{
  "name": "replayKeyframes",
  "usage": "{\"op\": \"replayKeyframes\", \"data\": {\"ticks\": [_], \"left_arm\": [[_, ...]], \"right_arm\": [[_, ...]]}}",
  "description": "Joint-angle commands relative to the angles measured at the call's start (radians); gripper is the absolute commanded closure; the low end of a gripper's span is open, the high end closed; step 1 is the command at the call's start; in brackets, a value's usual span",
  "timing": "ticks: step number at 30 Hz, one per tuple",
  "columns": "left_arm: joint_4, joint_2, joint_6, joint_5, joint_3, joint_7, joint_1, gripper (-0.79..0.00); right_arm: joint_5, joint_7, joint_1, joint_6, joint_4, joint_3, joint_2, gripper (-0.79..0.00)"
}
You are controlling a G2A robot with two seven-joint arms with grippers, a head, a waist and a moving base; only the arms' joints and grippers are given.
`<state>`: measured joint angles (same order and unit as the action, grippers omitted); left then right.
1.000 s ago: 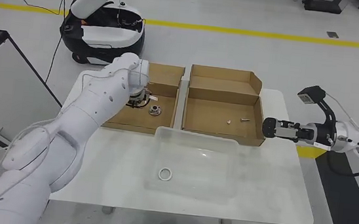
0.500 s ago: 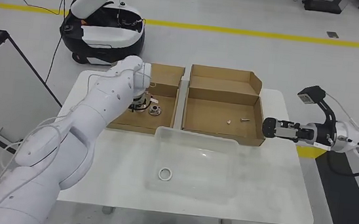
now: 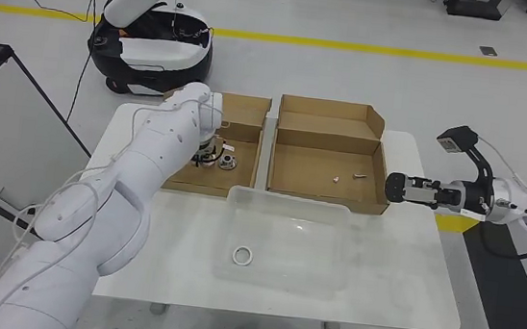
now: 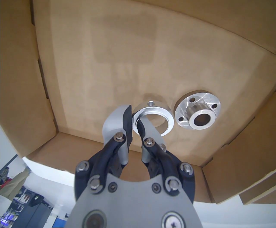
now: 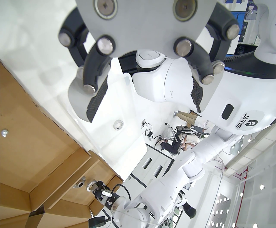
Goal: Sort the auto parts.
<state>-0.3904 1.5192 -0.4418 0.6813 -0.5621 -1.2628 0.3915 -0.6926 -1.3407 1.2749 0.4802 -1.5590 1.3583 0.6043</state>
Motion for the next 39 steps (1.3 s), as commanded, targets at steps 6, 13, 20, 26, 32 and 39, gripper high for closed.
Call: {"op": "replayKeyframes", "data": {"ticks": [6, 13, 20, 26, 32, 39], "left_arm": [[0.056, 0.022, 0.008, -0.006, -0.004, 0.013, -0.016, -0.240], [0.094, 0.035, 0.022, -0.020, -0.016, 0.020, -0.035, -0.302], [0.107, 0.037, 0.047, -0.027, -0.032, 0.033, -0.062, -0.751], [0.077, 0.029, 0.088, -0.027, -0.047, 0.023, -0.085, -0.785], [0.040, 0.019, 0.120, -0.030, -0.060, 0.002, -0.091, -0.785], [0.040, 0.019, 0.120, -0.030, -0.060, 0.002, -0.091, -0.785]], "right_arm": [[0.000, 0.000, 0.000, 0.000, 0.000, 0.000, 0.000, -0.785], [0.000, 0.000, 0.000, 0.000, 0.000, 0.000, 0.000, -0.785], [0.000, 0.000, 0.000, 0.000, 0.000, 0.000, 0.000, -0.785], [0.000, 0.000, 0.000, 0.000, 0.000, 0.000, 0.000, -0.785], [0.000, 0.000, 0.000, 0.000, 0.000, 0.000, 0.000, -0.785], [0.000, 0.000, 0.000, 0.000, 0.000, 0.000, 0.000, -0.785]]}}
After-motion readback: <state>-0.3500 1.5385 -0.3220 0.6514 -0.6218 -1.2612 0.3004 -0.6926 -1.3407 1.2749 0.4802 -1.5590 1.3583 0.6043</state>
